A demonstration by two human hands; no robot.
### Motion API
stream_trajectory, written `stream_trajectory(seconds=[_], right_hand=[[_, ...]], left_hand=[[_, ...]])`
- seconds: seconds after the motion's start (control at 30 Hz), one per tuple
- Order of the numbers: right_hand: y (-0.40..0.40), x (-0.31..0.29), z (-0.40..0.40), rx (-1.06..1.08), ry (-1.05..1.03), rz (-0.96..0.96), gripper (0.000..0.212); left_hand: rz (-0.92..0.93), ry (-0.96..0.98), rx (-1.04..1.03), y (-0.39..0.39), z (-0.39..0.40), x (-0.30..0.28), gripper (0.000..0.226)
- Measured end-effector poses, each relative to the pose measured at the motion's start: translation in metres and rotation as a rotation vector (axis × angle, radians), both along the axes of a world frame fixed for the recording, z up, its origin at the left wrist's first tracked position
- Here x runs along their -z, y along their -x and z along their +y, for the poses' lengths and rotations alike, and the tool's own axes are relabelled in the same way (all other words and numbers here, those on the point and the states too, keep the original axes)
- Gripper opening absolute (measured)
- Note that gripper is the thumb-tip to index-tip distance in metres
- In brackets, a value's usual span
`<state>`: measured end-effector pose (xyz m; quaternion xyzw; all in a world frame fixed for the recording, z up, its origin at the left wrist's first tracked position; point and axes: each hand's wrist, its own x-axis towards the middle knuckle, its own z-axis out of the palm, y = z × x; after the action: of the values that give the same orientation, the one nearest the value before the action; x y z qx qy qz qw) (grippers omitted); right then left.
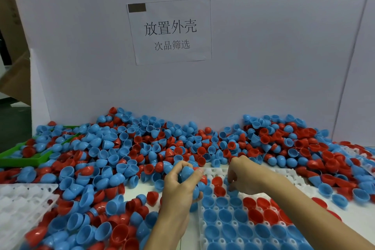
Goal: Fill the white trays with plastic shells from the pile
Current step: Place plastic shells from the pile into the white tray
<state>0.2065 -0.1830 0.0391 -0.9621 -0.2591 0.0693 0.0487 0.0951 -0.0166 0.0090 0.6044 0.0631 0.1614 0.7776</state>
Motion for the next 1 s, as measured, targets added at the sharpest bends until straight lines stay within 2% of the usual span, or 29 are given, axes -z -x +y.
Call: stream_trajectory(seconds=[0.13, 0.2, 0.3, 0.4, 0.57, 0.7, 0.87, 1.0], right_hand=[[0.011, -0.012, -0.001, -0.048, -0.134, -0.053, 0.023], [0.022, -0.019, 0.0, -0.092, -0.292, -0.084, 0.024], [0.042, -0.021, 0.002, -0.13, -0.533, -0.033, 0.026], [0.058, -0.013, 0.003, -0.149, -0.64, 0.021, 0.03], [0.071, 0.003, -0.004, -0.084, -0.826, -0.005, 0.026], [0.072, 0.011, -0.008, -0.026, -0.913, -0.018, 0.028], [0.071, 0.012, -0.007, -0.008, -0.918, -0.011, 0.027], [0.07, 0.013, -0.005, -0.018, -0.92, 0.003, 0.026]], left_hand=[[0.024, 0.071, 0.021, 0.0, -0.001, -0.002, 0.031], [0.03, 0.162, 0.052, 0.001, -0.001, -0.006, 0.026], [0.016, 0.236, 0.135, 0.004, -0.002, -0.011, 0.021], [-0.012, 0.274, 0.247, 0.007, -0.002, -0.013, 0.023], [-0.033, 0.286, 0.368, 0.01, -0.004, -0.013, 0.028], [-0.035, 0.282, 0.387, 0.011, -0.01, -0.013, 0.026], [-0.036, 0.242, 0.355, 0.01, -0.012, -0.012, 0.026], [-0.029, 0.281, 0.312, 0.009, -0.012, -0.013, 0.023]])
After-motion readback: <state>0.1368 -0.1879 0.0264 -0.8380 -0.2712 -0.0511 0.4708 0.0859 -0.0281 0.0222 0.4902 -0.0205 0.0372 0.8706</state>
